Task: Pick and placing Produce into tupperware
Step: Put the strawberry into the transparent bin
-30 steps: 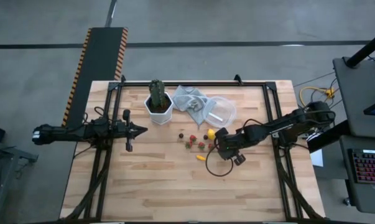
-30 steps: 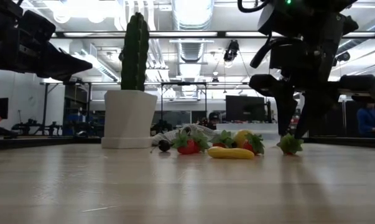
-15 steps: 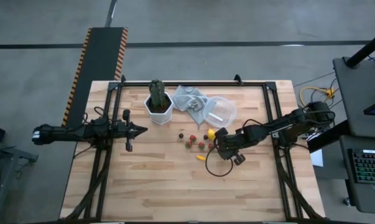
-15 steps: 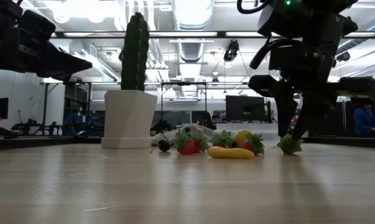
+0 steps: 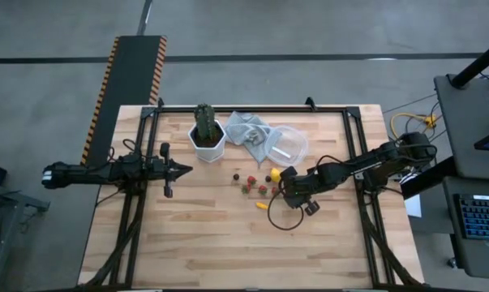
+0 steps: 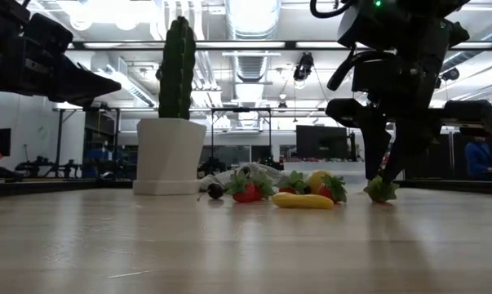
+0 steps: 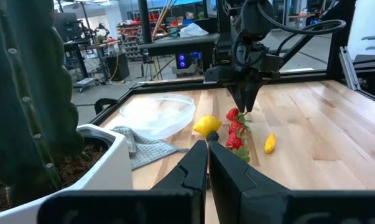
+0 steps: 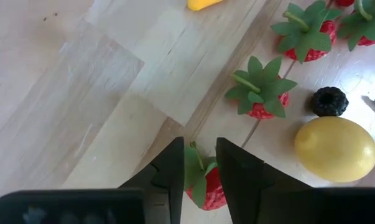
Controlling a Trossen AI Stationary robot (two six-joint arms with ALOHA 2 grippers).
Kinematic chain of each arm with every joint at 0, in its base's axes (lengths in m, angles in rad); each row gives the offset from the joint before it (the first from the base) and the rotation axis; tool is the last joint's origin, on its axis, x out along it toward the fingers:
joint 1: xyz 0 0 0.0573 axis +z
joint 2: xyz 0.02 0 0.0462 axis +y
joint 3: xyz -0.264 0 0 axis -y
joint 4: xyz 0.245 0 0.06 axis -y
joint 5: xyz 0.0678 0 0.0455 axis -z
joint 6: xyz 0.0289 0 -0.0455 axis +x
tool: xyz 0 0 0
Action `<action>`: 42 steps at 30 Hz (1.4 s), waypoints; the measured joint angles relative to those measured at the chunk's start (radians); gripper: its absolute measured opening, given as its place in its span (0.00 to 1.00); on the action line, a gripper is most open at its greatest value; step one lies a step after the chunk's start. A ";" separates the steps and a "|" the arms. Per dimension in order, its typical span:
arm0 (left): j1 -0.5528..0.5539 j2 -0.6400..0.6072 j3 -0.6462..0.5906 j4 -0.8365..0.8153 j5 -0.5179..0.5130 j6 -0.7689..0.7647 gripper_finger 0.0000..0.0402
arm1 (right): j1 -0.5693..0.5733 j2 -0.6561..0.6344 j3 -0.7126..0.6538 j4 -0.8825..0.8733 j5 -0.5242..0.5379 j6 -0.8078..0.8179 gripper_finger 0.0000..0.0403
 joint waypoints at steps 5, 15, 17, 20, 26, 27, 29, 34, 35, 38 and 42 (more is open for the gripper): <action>0.000 -0.002 0.000 0.000 0.000 0.000 0.00 | 0.000 0.000 0.000 0.000 0.000 0.000 0.20; 0.000 -0.003 0.000 0.001 0.000 0.000 0.00 | 0.000 0.000 -0.004 -0.001 -0.001 0.000 0.20; 0.000 -0.002 0.000 0.001 0.000 0.000 0.00 | 0.000 0.000 -0.008 -0.001 -0.001 0.003 0.20; 0.000 -0.002 0.000 0.003 0.000 0.000 0.00 | 0.000 0.000 -0.009 0.002 -0.008 0.007 0.19; 0.000 -0.002 0.000 0.004 0.000 0.000 0.00 | 0.000 0.000 -0.019 0.016 -0.009 0.007 0.20; 0.000 -0.002 0.000 0.004 0.000 0.000 0.00 | 0.000 0.000 -0.022 0.017 -0.009 0.007 0.20; 0.000 -0.002 0.000 0.003 0.000 0.000 0.00 | 0.000 0.000 -0.027 0.019 -0.009 0.008 0.20; 0.000 -0.002 0.000 0.003 0.000 0.000 0.00 | 0.000 0.000 -0.031 0.024 -0.009 0.026 0.20; 0.000 -0.002 0.000 0.003 0.000 0.000 0.00 | 0.000 0.000 -0.031 0.024 -0.008 0.026 0.20; 0.000 0.000 0.000 0.003 0.000 0.000 0.00 | 0.000 0.000 -0.031 0.024 -0.009 0.026 0.18; 0.000 -0.002 0.000 0.002 0.000 0.000 0.00 | 0.000 0.000 -0.031 0.024 -0.009 0.026 0.16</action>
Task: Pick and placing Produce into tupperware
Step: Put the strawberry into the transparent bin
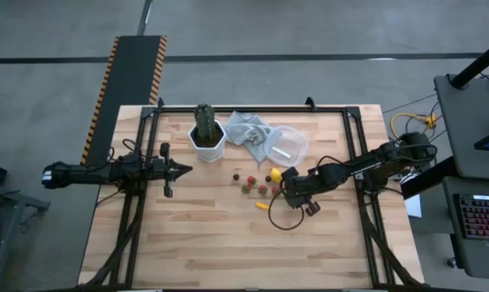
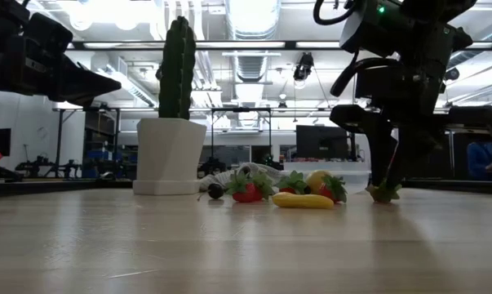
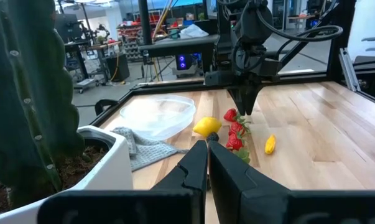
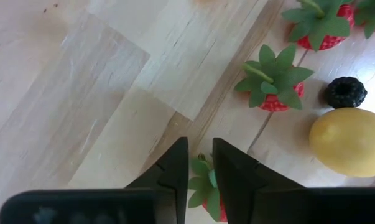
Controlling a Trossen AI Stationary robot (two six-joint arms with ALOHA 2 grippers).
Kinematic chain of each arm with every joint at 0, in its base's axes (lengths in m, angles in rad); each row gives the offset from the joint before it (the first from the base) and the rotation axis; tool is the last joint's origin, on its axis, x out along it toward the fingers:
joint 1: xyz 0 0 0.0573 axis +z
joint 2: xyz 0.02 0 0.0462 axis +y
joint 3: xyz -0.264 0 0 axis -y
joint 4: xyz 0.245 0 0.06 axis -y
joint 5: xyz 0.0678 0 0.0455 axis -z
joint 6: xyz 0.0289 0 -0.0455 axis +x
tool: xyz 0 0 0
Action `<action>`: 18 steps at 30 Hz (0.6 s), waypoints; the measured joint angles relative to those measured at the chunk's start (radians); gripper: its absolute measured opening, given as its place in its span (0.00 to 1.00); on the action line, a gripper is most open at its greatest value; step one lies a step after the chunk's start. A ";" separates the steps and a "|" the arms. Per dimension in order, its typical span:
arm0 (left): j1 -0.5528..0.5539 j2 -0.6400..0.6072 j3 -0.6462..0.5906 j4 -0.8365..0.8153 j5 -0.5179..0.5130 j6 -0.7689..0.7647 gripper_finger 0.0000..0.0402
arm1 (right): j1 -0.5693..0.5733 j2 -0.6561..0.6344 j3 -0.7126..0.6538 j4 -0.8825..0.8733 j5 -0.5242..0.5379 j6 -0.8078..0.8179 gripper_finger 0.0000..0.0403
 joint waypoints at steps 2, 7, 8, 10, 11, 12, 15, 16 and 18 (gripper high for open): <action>0.000 0.000 0.000 0.000 0.000 0.000 0.00 | 0.000 0.000 0.000 0.000 0.000 0.000 0.15; 0.000 0.000 0.000 0.000 0.000 0.000 0.00 | 0.000 0.000 0.000 0.001 0.000 0.000 0.13; 0.000 0.000 0.000 0.000 0.000 0.000 0.00 | 0.000 0.000 0.000 0.001 0.000 0.000 0.13; 0.000 0.000 0.000 0.000 0.000 0.000 0.00 | 0.000 0.000 0.000 0.000 0.000 0.000 0.13; 0.000 0.000 0.000 0.000 0.000 0.000 0.00 | 0.000 0.000 0.000 -0.001 0.000 -0.001 0.13; 0.000 0.000 0.000 0.000 0.000 0.000 0.00 | 0.000 0.000 0.000 -0.003 0.000 -0.002 0.13; 0.000 0.000 0.000 -0.001 0.000 0.000 0.00 | 0.000 0.000 0.000 -0.018 0.000 -0.033 0.13; 0.000 0.000 0.000 -0.001 0.000 0.000 0.00 | 0.000 0.000 0.000 -0.022 0.001 -0.046 0.13; 0.000 0.000 0.000 -0.001 0.000 0.000 0.00 | 0.000 0.000 0.000 -0.026 0.010 -0.069 0.13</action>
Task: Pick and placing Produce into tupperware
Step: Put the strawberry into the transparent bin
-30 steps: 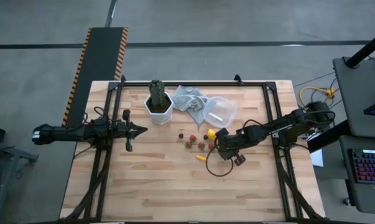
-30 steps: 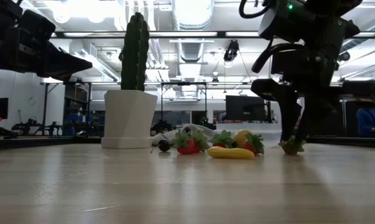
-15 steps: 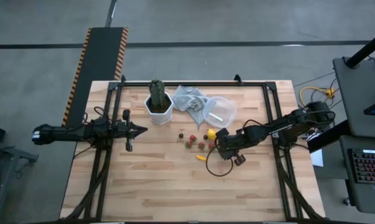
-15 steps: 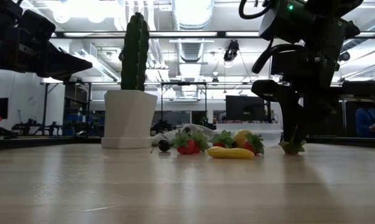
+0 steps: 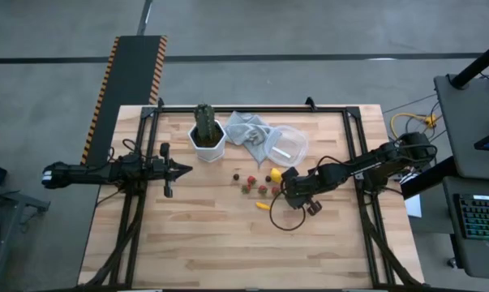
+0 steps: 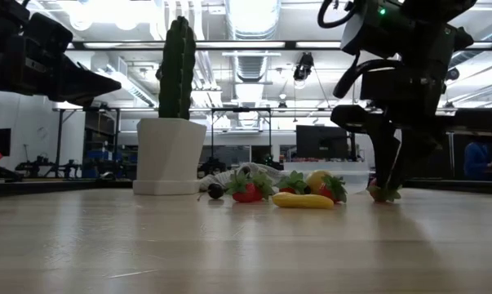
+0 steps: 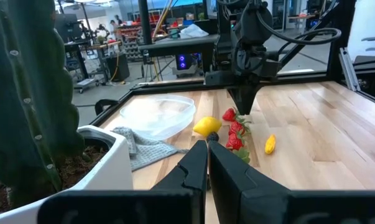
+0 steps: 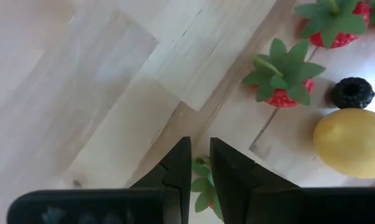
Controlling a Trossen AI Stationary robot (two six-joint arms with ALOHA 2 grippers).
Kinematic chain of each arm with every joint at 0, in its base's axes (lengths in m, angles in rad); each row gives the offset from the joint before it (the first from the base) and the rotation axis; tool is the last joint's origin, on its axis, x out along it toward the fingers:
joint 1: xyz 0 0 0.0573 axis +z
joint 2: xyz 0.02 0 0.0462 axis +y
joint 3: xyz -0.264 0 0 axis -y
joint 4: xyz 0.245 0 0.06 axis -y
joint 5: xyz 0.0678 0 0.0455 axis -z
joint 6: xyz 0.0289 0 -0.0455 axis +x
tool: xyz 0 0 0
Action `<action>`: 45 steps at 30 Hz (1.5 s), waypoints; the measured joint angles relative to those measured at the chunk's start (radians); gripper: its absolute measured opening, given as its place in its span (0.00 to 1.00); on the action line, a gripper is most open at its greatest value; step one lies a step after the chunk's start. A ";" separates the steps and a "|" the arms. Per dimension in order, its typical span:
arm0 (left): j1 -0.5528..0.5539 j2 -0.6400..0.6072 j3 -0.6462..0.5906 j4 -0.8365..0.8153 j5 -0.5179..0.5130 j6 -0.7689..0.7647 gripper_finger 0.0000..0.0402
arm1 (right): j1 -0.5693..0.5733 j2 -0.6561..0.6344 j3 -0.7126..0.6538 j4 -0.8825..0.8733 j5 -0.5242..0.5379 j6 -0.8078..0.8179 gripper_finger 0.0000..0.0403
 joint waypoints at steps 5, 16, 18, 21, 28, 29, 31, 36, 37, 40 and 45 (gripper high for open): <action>0.000 0.000 0.000 0.000 0.000 0.000 0.00 | 0.000 0.000 0.013 -0.004 0.078 -0.005 0.17; 0.000 0.002 0.000 -0.001 0.000 0.000 0.00 | 0.002 -0.006 0.045 -0.066 0.096 0.018 0.36; 0.000 0.002 0.000 -0.002 0.000 0.000 0.00 | 0.002 -0.006 0.045 -0.074 0.096 0.020 0.38; 0.000 0.002 0.000 -0.002 0.000 0.000 0.00 | 0.002 -0.007 0.045 -0.073 0.097 0.017 0.40; 0.000 0.000 0.000 -0.002 0.000 -0.001 0.00 | 0.000 -0.008 0.045 -0.090 0.148 0.007 0.42; 0.000 0.000 0.000 -0.002 0.000 -0.001 0.00 | -0.003 -0.008 0.043 -0.091 0.148 0.008 0.42; 0.000 0.000 0.000 -0.002 0.000 -0.001 0.00 | -0.008 -0.008 0.041 -0.092 0.147 0.010 0.42; 0.000 0.001 0.000 -0.002 0.000 -0.001 0.00 | -0.034 -0.008 0.041 -0.091 0.141 0.013 0.44; 0.000 0.001 0.000 -0.002 0.000 -0.001 0.00 | -0.040 -0.008 0.040 -0.092 0.141 0.016 0.45; 0.000 0.002 0.000 -0.002 0.000 -0.001 0.00 | -0.051 -0.008 0.040 -0.094 0.140 0.017 0.49; 0.000 0.002 0.000 -0.002 0.000 -0.001 0.00 | -0.053 -0.008 0.040 -0.095 0.136 0.025 0.54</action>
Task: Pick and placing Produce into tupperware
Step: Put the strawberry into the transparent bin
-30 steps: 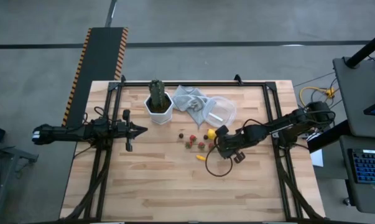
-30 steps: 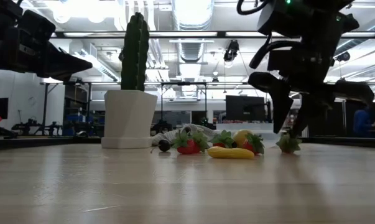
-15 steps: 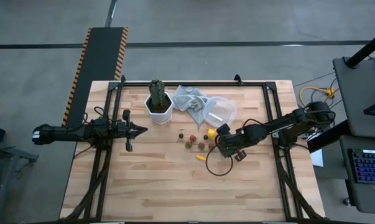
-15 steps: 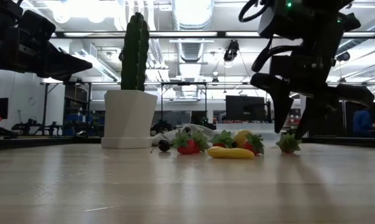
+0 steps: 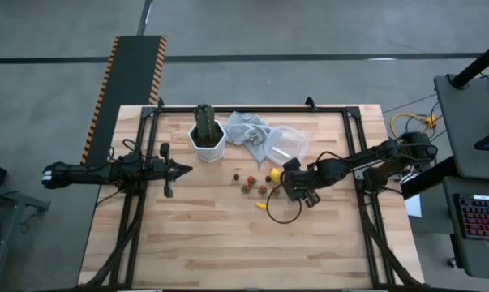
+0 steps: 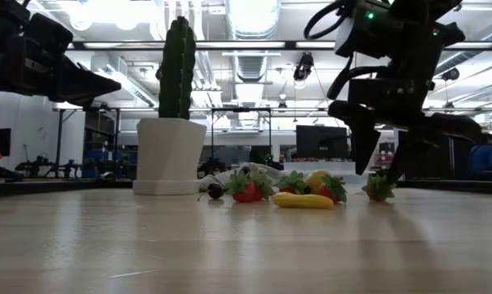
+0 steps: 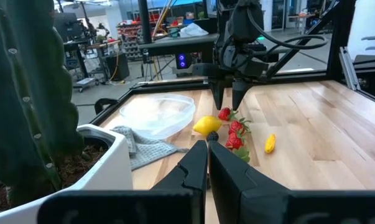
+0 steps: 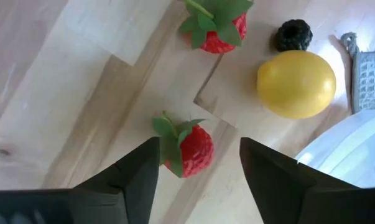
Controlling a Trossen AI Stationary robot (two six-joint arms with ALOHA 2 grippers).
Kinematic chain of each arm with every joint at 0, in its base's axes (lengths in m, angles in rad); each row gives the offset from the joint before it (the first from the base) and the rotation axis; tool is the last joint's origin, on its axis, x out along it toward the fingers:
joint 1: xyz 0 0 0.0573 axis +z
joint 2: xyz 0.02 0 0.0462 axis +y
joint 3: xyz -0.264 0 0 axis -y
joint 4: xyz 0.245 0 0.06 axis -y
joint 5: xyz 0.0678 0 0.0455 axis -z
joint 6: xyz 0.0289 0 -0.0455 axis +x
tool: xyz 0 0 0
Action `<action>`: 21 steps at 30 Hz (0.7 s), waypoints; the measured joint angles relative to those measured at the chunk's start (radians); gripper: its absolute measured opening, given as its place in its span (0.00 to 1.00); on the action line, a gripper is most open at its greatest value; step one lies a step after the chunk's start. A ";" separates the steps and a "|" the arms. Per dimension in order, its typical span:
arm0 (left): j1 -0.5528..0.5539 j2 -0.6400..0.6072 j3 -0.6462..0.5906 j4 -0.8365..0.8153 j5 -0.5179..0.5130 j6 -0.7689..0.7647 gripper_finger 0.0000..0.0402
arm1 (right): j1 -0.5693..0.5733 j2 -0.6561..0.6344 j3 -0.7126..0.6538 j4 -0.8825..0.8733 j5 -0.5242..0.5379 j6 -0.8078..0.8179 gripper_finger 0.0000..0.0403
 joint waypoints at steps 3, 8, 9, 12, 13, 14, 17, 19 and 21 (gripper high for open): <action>0.000 0.000 0.000 0.000 0.000 0.000 0.00 | -0.001 0.000 0.000 0.000 0.000 0.010 0.57; 0.000 0.000 0.000 0.000 0.000 0.000 0.00 | -0.015 0.000 -0.009 -0.002 -0.004 0.025 0.58; 0.000 0.000 0.000 0.000 0.000 0.000 0.00 | -0.020 0.000 -0.011 -0.002 -0.012 0.025 0.58; 0.000 0.000 0.000 0.000 0.000 0.000 0.00 | -0.029 0.002 -0.013 0.000 -0.030 0.026 0.57; 0.000 0.000 0.000 0.000 0.000 0.000 0.00 | -0.031 0.003 -0.013 0.000 -0.037 0.028 0.57; 0.000 0.000 0.000 0.000 0.000 0.000 0.00 | -0.032 0.003 -0.014 0.002 -0.047 0.033 0.57; 0.000 0.000 0.000 0.000 0.000 0.000 0.00 | -0.033 0.003 -0.018 0.009 -0.075 0.041 0.57; 0.000 0.000 0.000 0.000 0.000 0.000 0.00 | -0.033 0.003 -0.021 0.008 -0.076 0.047 0.56; 0.000 0.000 0.000 0.000 0.000 0.000 0.00 | -0.033 0.003 -0.025 0.012 -0.076 0.051 0.56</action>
